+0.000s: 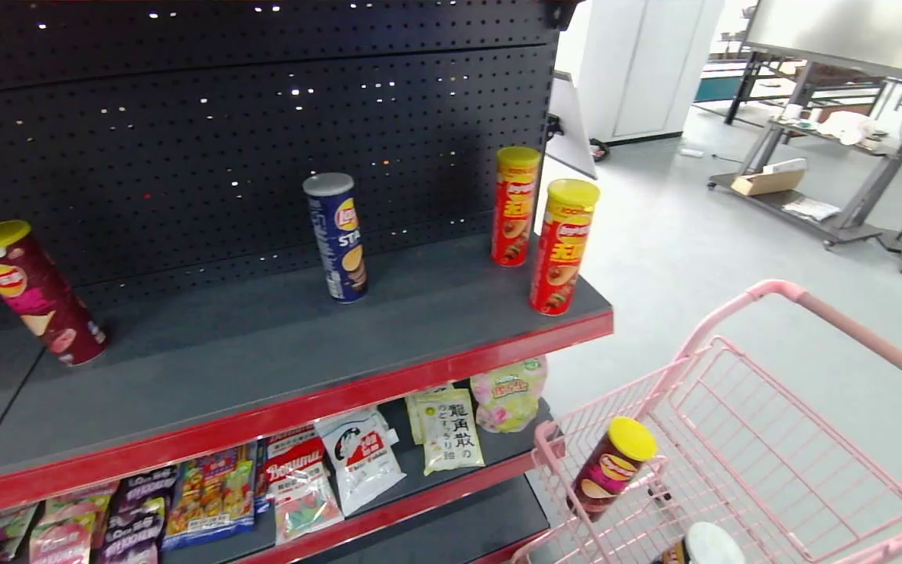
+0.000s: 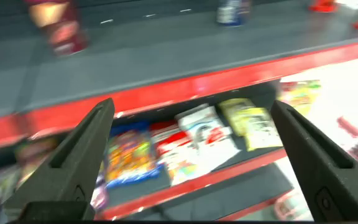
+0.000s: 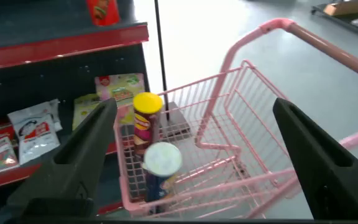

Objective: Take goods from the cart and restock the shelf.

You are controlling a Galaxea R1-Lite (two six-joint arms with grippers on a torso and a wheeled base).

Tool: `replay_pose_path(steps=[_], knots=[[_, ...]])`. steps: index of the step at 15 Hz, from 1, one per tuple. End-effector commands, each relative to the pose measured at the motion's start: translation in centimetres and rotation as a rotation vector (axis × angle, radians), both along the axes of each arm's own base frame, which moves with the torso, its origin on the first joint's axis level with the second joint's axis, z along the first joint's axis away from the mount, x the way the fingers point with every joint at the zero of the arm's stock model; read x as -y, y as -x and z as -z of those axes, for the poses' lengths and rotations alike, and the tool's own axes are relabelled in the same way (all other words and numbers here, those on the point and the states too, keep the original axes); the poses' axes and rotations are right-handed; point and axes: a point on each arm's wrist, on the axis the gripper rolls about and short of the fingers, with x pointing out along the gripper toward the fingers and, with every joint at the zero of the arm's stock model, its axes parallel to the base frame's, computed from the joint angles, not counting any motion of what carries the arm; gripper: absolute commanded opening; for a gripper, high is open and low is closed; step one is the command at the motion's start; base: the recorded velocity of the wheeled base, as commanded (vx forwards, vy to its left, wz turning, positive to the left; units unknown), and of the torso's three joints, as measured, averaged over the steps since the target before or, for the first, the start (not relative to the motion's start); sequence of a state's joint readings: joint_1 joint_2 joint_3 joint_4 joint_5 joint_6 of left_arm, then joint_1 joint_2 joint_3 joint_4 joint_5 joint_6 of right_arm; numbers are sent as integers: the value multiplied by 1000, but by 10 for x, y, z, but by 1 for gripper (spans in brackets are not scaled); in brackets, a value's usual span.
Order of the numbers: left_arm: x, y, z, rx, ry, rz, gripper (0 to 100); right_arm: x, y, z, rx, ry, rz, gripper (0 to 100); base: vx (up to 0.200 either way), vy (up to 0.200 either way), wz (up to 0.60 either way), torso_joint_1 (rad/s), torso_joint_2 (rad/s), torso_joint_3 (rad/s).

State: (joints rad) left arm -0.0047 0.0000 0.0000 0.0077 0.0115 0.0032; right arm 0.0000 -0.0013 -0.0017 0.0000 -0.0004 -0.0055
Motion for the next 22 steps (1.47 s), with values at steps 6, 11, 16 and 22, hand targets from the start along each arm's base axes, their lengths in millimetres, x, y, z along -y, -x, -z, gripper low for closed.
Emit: replay_pose_path(steps=[6,11,16,22], knots=[[0,0,0,0,0,-1,100,0,0,0,-3,1,0,100,0,0,-500,-2,5,4],[0,0,0,0,0,-1,100,0,0,0,-1,-2,1,100,0,0,0,0,0,0],[0,0,0,0,0,-2,100,0,0,0,-3,-2,1,100,0,0,0,-107,260,146],[0,0,0,0,0,-2,100,0,0,0,-3,-2,1,100,0,0,0,-146,339,192]])
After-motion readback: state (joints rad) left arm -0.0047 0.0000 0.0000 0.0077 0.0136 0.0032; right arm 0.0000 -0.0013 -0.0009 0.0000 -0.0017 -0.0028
